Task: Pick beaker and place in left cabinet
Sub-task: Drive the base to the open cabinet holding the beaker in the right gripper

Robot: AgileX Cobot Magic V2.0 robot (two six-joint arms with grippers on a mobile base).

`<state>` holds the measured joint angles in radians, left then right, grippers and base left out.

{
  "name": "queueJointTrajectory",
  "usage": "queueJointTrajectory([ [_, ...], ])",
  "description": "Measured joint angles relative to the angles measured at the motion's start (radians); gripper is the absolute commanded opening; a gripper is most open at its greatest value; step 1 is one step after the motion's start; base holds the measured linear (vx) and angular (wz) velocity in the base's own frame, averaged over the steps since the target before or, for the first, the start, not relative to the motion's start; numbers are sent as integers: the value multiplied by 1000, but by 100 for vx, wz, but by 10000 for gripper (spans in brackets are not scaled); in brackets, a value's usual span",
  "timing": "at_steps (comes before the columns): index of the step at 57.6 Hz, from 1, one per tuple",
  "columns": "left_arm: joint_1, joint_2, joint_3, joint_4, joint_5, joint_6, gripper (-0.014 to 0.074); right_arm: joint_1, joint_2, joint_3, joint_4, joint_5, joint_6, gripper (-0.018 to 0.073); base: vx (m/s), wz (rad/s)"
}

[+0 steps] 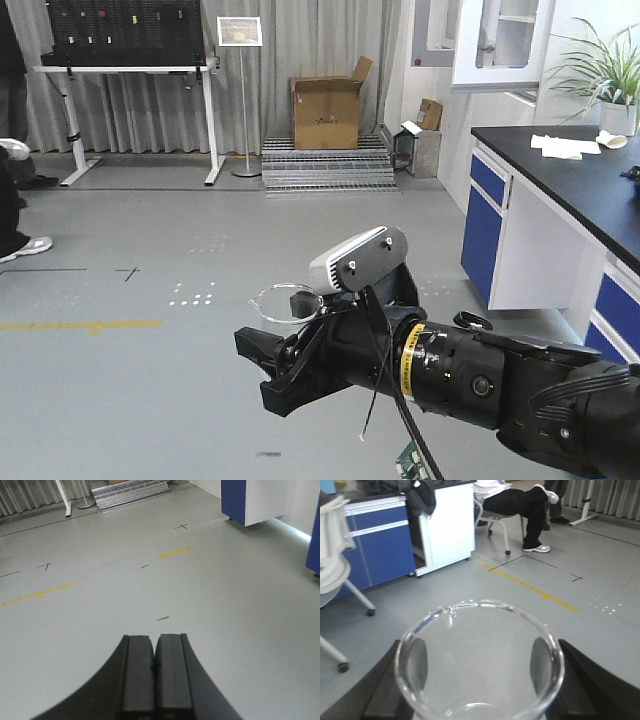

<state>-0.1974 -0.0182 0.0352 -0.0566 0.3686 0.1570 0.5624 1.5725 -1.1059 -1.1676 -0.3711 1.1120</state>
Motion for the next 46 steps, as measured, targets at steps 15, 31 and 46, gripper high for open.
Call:
queueJointTrajectory([
  [15,0,0,0,0,0,0,-6,0,0,0,0,0,0,232,76,-4],
  [31,0,0,0,0,0,0,-6,0,0,0,0,0,0,232,81,5],
  [46,0,0,0,0,0,0,-6,0,0,0,0,1,0,232,82,6],
])
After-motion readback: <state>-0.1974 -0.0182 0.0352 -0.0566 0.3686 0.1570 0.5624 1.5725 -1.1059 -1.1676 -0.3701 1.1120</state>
